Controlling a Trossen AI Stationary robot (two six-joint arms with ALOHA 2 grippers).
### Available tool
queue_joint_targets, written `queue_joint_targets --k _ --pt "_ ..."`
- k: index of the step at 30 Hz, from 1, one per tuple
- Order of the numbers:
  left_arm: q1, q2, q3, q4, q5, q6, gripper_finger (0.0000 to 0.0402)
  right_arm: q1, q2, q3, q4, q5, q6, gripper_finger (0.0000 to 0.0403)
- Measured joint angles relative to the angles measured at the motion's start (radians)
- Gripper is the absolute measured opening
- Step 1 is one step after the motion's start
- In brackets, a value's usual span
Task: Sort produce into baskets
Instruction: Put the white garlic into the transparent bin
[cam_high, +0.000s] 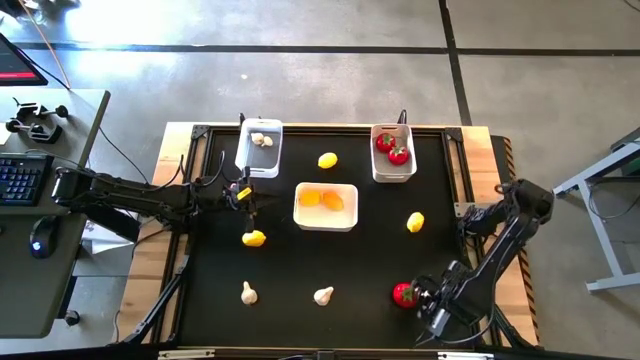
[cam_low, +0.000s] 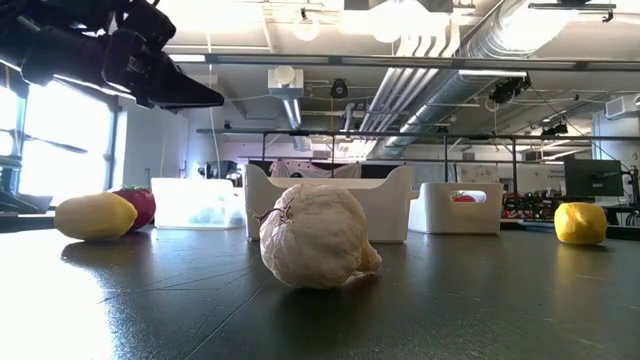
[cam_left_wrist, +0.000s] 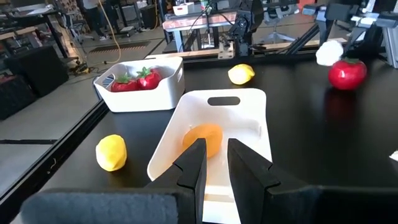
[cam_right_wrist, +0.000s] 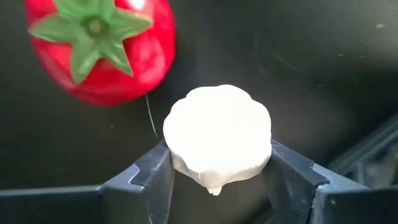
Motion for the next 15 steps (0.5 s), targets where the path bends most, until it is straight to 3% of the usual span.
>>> queue_joint_targets --k 9,15 --pt "0.025 0.000 0.000 0.037 -0.004 0.009 0.0037 -0.072 -0.190 0.015 -0.183 0.266 -0.040 0.0191" --pt "0.038 0.000 0.000 0.043 0.002 0.032 0.0011 -0.199 -0.269 0.015 -0.203 0.595 -0.235 0.0190"
